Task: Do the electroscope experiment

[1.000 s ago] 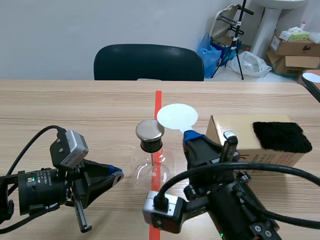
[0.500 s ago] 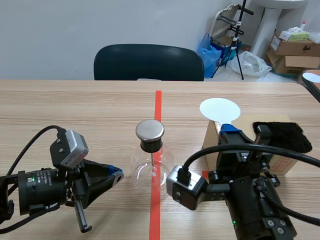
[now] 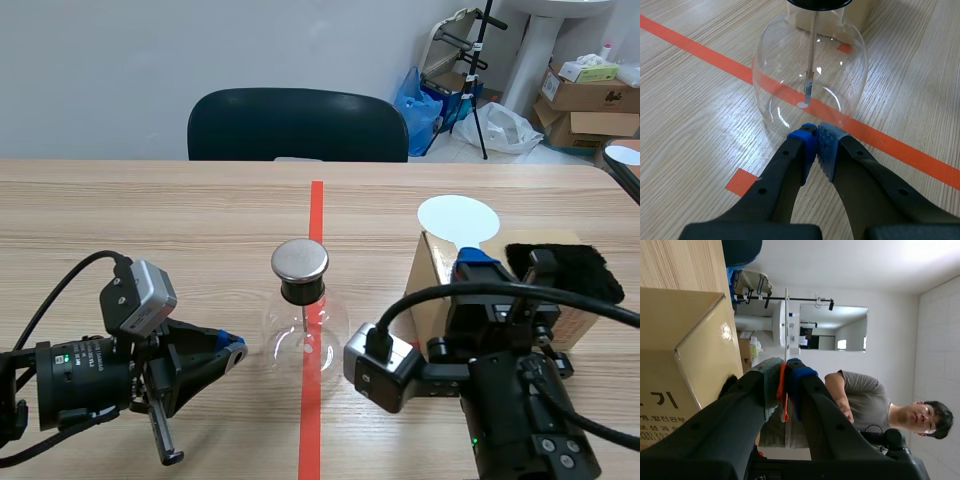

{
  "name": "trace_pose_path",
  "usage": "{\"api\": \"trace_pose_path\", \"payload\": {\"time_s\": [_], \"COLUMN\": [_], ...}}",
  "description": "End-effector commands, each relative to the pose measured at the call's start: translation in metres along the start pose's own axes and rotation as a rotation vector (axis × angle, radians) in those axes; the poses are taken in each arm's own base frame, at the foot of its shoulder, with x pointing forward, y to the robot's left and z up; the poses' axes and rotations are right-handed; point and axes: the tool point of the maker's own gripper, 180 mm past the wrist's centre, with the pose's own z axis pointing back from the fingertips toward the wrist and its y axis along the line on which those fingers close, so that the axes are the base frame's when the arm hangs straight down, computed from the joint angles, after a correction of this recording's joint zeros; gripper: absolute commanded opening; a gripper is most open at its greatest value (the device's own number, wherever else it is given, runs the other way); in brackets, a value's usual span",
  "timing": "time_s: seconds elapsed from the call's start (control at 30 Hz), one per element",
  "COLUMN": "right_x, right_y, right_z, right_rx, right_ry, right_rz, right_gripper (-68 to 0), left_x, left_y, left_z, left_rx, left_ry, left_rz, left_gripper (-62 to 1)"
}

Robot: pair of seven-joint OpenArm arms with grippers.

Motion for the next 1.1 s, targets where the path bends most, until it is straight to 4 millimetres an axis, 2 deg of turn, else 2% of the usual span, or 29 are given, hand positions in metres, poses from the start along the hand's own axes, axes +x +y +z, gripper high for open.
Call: {"api": "trace_pose_path", "payload": {"time_s": [0.0, 0.67, 0.9, 1.07], "right_x": [0.001, 0.078, 0.096, 0.098], "right_y": [-0.007, -0.006, -0.006, -0.006], "right_z": [-0.003, 0.016, 0.026, 0.028], "right_rx": [-0.026, -0.026, -0.025, -0.025], "right_ry": [-0.019, -0.462, -0.573, -0.591], "right_rz": [0.000, 0.006, 0.007, 0.007], "right_gripper": [-66.6, -66.6, -66.6, -66.6], "left_x": [0.009, 0.009, 0.009, 0.009], "left_y": [0.000, 0.000, 0.000, 0.000], "left_z": [-0.002, -0.002, -0.002, -0.002], "left_rx": [-0.002, -0.002, -0.002, -0.002], "left_ry": [-0.032, -0.032, -0.032, -0.032], "left_rz": [0.001, 0.000, 0.000, 0.000], "left_gripper": [-57.1, -57.1, -57.1, -57.1]}}
